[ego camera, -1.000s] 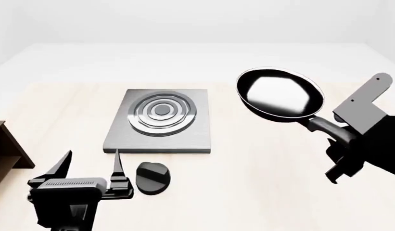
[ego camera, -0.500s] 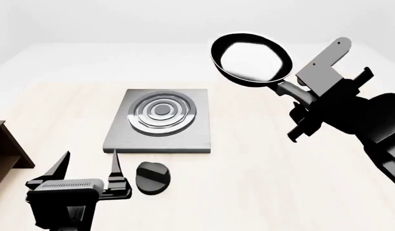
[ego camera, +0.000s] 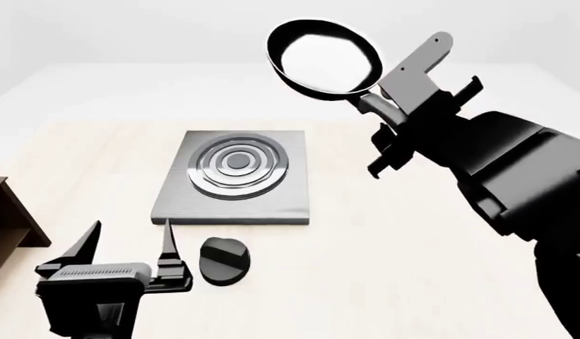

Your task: Turn on the stove and put the frying pan on it.

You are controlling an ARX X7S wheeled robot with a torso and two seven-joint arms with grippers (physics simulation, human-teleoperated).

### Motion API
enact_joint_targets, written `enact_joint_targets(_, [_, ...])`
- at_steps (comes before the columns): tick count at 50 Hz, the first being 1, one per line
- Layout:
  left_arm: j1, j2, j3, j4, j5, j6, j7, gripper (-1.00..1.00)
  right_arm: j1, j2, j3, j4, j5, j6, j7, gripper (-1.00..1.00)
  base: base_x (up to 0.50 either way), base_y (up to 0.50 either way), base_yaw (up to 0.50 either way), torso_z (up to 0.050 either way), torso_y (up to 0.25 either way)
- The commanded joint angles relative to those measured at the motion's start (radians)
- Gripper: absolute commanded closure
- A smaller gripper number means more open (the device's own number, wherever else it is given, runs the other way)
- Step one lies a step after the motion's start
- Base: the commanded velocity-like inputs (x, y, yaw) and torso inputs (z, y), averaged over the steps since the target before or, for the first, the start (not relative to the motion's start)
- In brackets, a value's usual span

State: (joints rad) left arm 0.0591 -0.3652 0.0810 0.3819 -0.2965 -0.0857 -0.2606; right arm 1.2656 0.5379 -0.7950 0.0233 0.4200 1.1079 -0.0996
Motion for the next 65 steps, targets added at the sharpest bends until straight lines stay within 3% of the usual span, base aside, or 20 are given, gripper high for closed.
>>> enact_joint_targets(1, [0.000,-0.006,0.002,0.004,0.009,0.005,-0.006,-1.00,0.043,-0.108,0.009,0.105,-0.109,-0.073,0.046,1.00,0.00,0.00,0.00,0.000,0.010])
enact_joint_targets(65, [0.026,-0.004,-0.006,0.002,-0.024,0.078,-0.009,-1.00,0.020,-0.431,-0.050,0.349,-0.178,-0.283,0.196,1.00,0.00,0.00,0.00,0.000,0.002])
